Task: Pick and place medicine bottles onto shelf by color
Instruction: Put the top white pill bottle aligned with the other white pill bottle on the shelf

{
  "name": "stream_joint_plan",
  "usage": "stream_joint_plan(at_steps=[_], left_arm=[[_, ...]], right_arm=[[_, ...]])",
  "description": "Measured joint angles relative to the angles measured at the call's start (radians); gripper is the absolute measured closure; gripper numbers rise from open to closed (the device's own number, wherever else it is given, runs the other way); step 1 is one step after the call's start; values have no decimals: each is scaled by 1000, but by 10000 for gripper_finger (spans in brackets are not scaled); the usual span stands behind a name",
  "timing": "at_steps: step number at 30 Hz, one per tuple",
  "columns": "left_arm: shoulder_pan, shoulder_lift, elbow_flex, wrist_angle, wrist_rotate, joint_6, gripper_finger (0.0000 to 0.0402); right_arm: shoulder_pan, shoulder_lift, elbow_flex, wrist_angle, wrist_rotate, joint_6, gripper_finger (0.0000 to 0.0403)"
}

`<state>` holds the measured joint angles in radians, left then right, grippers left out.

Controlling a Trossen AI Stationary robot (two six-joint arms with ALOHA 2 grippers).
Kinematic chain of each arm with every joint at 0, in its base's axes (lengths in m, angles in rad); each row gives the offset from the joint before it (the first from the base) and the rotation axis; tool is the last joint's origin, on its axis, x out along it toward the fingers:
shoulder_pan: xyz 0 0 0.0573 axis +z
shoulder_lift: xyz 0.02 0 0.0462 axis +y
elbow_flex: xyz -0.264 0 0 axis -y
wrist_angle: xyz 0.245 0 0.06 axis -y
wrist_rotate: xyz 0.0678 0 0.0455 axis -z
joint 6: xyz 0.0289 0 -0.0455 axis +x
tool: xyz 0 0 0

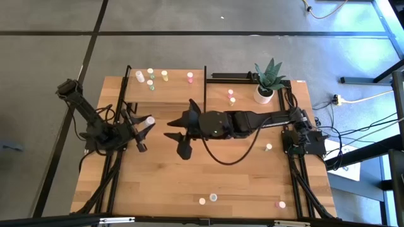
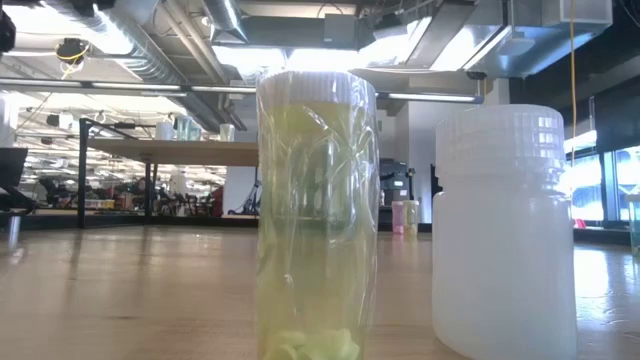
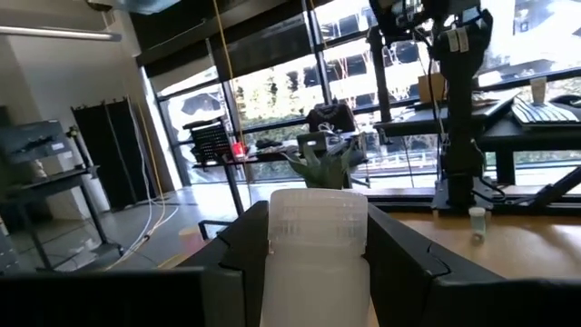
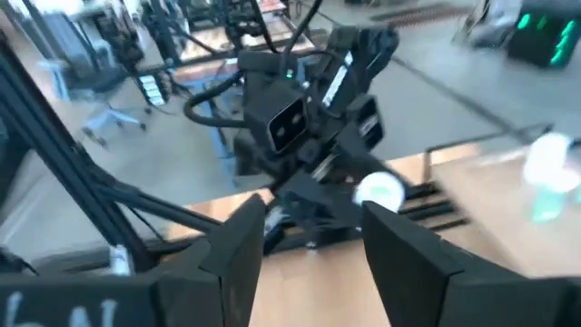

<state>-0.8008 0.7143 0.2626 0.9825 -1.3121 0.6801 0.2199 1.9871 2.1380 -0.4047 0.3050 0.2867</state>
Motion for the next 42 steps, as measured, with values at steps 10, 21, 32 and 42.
stream_joint_plan(at_steps=[10, 21, 32, 42], left_arm=[[-29, 32, 0, -90, 20, -112, 270], [-28, 113, 0, -111, 96, -181, 269], [-29, 131, 0, -111, 103, -181, 269], [-29, 130, 0, -115, 102, -181, 269]], right_arm=[[-43, 64, 0, -1, -44, 130, 217], [-80, 123, 0, -2, -184, 166, 217], [-73, 149, 0, -19, -255, -152, 217], [-80, 157, 0, -19, -137, 53, 217]])
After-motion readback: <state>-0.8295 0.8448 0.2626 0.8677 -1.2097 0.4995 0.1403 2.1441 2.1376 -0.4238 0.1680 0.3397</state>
